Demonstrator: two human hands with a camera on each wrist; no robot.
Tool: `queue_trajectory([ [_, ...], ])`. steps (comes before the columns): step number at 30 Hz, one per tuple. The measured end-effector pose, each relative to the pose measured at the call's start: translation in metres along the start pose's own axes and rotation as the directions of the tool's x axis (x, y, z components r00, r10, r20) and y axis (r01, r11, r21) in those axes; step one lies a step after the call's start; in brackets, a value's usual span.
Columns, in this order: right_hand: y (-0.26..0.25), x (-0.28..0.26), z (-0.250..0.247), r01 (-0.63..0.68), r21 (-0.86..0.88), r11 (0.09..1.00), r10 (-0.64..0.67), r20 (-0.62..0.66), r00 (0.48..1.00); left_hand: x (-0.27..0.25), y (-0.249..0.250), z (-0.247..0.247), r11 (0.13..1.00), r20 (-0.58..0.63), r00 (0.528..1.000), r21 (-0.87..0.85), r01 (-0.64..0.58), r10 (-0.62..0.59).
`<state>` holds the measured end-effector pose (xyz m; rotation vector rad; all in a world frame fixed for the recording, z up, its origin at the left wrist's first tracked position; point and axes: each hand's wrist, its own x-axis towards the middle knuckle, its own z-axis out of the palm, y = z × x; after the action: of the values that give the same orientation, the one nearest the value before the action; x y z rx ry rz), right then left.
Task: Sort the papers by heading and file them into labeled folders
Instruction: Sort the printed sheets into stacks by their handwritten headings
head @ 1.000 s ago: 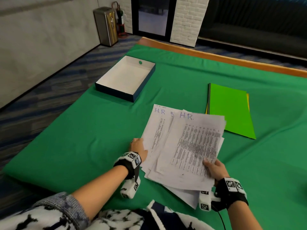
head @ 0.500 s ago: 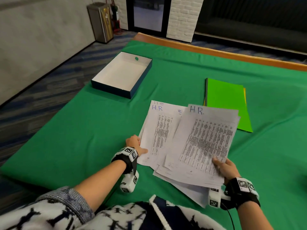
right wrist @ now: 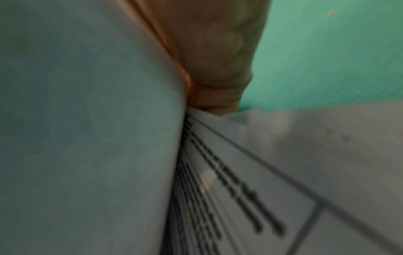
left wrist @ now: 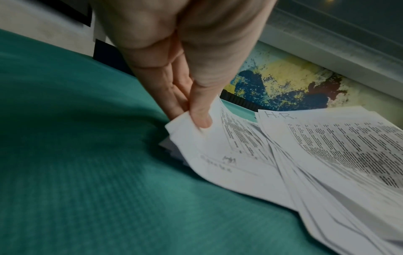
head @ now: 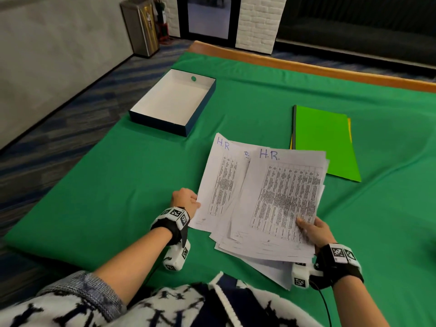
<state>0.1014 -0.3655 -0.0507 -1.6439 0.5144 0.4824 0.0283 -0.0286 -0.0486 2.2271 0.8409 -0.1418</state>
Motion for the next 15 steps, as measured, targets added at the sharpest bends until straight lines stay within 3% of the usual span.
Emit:
queue_trajectory([
  [15, 0.014, 0.006, 0.016, -0.001, -0.054, 0.999, 0.003, 0.053, 0.999, -0.015, -0.006, -0.004, 0.975, -0.039, 0.981, 0.117, -0.187, 0.192],
])
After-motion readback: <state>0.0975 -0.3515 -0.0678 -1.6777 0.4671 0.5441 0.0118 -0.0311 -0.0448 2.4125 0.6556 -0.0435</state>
